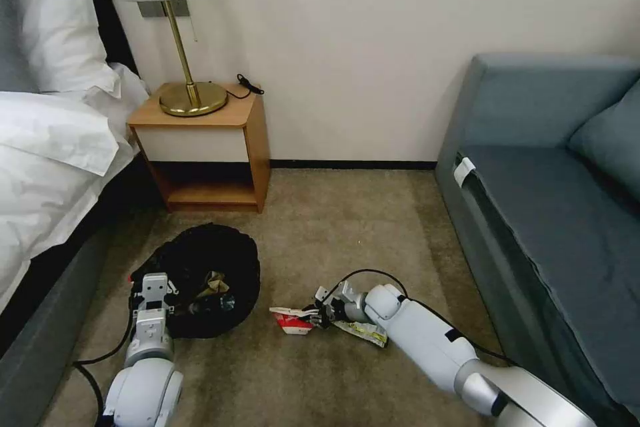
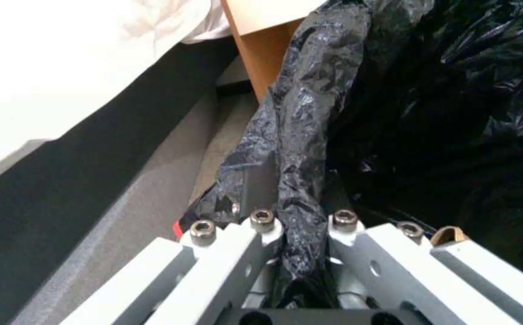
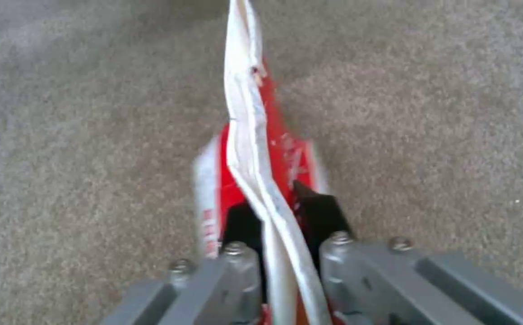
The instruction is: Pick up the trash bin, then pick up the garbage on the floor and place it into the trash bin.
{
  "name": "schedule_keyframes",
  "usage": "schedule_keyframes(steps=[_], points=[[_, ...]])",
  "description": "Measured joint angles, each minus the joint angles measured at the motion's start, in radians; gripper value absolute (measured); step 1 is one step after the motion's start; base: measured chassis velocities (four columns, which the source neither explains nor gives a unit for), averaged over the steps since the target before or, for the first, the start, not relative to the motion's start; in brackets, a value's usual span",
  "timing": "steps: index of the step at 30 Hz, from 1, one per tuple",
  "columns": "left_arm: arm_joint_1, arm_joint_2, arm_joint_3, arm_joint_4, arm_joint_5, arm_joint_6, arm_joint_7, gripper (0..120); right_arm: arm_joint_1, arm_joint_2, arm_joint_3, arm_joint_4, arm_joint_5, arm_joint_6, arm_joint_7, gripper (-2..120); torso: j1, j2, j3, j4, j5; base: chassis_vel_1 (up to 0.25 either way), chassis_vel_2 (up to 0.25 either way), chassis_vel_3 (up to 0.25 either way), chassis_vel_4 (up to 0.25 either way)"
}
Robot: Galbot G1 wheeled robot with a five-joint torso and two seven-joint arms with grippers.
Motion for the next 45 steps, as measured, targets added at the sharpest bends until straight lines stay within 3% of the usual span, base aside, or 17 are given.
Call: schedule_keyframes(steps=[2,3,15,33,42,45], points=[[0.000,0.000,0.000,0.000,0.000,0.000,0.000,0,0.000,0.000,0.001,0.001,0.000,0.001,0.000,7,0.000,0.000,0.000,0.0000,0.0000,0.000,0.000,0.000,0.000],[0.000,0.000,0.000,0.002,0.000,-0.001,0.000,0,0.000,0.000,0.004,0.002,0.000,0.002,0.000,0,0.000,0.000,0.000,0.0000,0.0000,0.000,0.000,0.000,0.000],[0.001,0.000,-0.003,0.002,0.000,-0.003,0.001,0,-0.016,-0.004,0.036,0.034,0.012,0.007,-0.002,0,0.000,0.000,0.000,0.0000,0.0000,0.000,0.000,0.000,0.000],[0.003,0.011,-0.007,-0.003,-0.001,-0.006,0.001,0,0.012,-0.017,0.322,0.101,0.092,0.000,-0.052,0,0.000,0.000,0.000,0.0000,0.0001,0.000,0.000,0.000,0.000],[-0.006,0.011,0.007,-0.007,0.000,-0.002,0.001,0,0.017,-0.028,0.383,0.216,0.153,-0.010,-0.053,0,0.000,0.000,0.000,0.0000,0.0000,0.000,0.000,0.000,0.000],[-0.009,0.009,0.012,-0.007,0.001,-0.002,0.001,0,0.003,-0.033,0.367,0.317,0.234,-0.036,-0.037,0,0.000,0.000,0.000,-0.0001,0.0000,0.000,0.000,0.000,0.000]])
